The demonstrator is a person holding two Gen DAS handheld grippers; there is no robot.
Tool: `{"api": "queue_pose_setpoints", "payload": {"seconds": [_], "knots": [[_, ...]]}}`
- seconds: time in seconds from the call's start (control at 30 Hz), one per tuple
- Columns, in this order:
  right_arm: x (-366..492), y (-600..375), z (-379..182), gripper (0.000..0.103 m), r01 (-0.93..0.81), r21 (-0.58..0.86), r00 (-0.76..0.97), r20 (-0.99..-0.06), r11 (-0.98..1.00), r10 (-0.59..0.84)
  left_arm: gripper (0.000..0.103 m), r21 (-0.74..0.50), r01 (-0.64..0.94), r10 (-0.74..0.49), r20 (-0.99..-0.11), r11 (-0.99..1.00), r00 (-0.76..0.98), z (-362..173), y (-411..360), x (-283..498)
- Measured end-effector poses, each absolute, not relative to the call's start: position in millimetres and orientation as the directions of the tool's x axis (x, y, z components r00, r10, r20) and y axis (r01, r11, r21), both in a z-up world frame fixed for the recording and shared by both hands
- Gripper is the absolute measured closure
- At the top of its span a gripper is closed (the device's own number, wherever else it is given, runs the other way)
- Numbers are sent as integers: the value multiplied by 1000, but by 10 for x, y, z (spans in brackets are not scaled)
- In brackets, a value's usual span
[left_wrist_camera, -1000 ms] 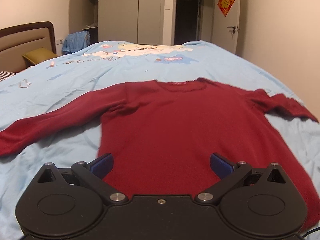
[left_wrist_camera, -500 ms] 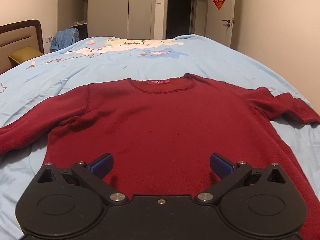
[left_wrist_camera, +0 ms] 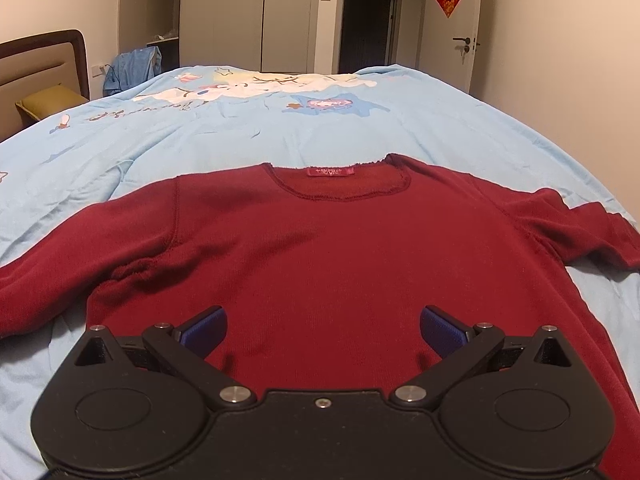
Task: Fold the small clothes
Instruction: 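Grasp the sleeve cuff with the right gripper and lift it across the sweater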
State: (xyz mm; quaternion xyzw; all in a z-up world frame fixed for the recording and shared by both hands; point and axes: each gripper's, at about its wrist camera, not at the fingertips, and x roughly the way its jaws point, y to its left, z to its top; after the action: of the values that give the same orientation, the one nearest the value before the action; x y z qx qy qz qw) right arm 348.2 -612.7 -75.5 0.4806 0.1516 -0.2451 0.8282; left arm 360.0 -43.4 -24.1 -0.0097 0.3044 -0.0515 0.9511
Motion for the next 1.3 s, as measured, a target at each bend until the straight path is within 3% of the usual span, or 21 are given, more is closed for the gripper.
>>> {"api": "queue_pose_setpoints", "payload": {"seconds": [0.07, 0.1, 0.17, 0.23, 0.5, 0.7, 0.93, 1.13, 1.3], "knots": [[3513, -6141, -786, 57, 589, 700, 808, -512, 403, -291, 1, -49, 92, -103, -577, 995, 810, -218, -432, 3617], [3536, -6150, -795, 62, 599, 691, 801, -521, 405, -295, 1, -46, 90, -100, -577, 995, 811, -207, -430, 3625], [3579, -6106, -766, 88, 613, 661, 789, -527, 433, -315, 1, -35, 83, -88, -577, 996, 812, -180, -425, 3629], [3618, -6046, -670, 95, 613, 632, 789, -518, 474, -330, 1, -25, 75, -76, -572, 997, 817, -147, -416, 3617], [3850, -5217, 386, 96, 422, 405, 897, -314, 811, -310, 1, -43, 30, -49, -551, 999, 833, -83, -254, 3559], [4090, -4220, 1010, 96, 166, 234, 975, -186, 958, -124, 1, -84, -5, -40, -519, 996, 854, 31, -79, 3477], [4169, -2939, 1248, 96, -141, 50, 985, -98, 989, 145, 1, -118, -114, 42, -490, 987, 871, 194, 272, 3385], [4301, -1842, 1032, 96, -342, -95, 931, -165, 935, 324, 1, -189, -220, 119, -437, 957, 892, 347, 668, 3263], [4177, -1004, 608, 96, -481, -217, 860, -303, 849, 410, 1, -222, -284, 169, -425, 933, 889, 357, 963, 3184]]}}
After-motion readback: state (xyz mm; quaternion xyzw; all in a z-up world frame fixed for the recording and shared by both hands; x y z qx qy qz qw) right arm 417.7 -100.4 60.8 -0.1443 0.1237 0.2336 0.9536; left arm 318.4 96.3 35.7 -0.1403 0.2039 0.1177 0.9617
